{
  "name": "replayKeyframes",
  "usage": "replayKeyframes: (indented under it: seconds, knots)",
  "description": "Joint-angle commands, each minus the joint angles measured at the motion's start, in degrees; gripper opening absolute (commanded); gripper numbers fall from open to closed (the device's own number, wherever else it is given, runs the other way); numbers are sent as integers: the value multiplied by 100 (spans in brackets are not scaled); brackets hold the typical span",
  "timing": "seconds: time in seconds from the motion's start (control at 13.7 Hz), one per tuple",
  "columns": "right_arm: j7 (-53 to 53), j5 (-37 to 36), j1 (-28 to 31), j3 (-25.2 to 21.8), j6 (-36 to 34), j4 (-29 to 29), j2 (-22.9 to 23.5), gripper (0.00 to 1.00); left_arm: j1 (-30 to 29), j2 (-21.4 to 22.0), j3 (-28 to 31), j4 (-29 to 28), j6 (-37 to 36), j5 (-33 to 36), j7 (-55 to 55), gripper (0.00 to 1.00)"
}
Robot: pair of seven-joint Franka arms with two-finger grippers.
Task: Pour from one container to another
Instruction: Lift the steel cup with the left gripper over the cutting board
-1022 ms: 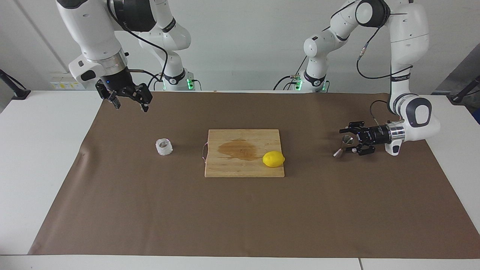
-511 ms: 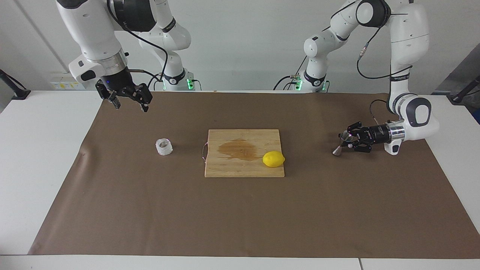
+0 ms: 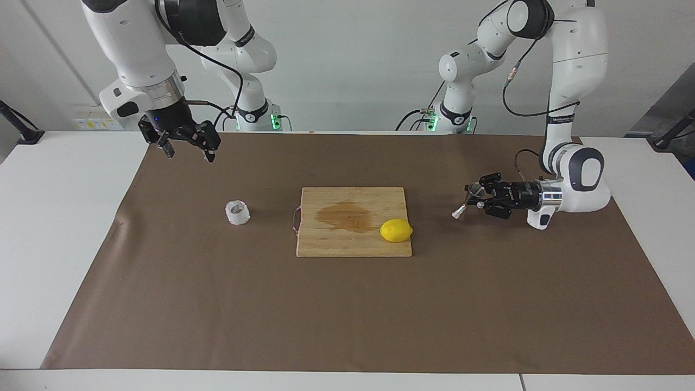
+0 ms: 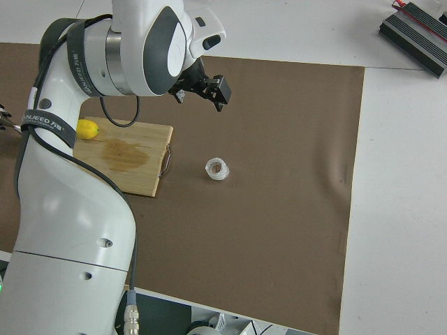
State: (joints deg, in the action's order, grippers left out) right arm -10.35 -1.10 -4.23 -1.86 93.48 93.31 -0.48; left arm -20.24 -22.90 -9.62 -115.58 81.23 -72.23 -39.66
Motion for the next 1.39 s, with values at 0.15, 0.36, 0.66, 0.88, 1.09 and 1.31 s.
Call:
replayKeyframes:
  seconds: [0.15,0.36,0.66,0.88,1.09,1.31]
  knots:
    - [173,145,72,28,-32,117,-128,100,810,224,109,-17,103,-599,-147,0]
    - [173,145,81,28,-32,117,-128,100,1319,321,118,-26,524,-845,-147,0]
    - [173,145,81,28,-32,117,-128,100,2066,348,127,-87,1209,-1450,-234,0]
    - [173,145,72,28,-32,117,-128,100,2716,330,118,-105,2017,-2284,-367,0]
    - [173,145,81,28,-23,117,-128,100,3411,277,109,-114,3098,-3198,-446,0]
    - [173,145,81,28,-32,117,-128,100,4035,242,100,-114,3916,-3674,-376,0]
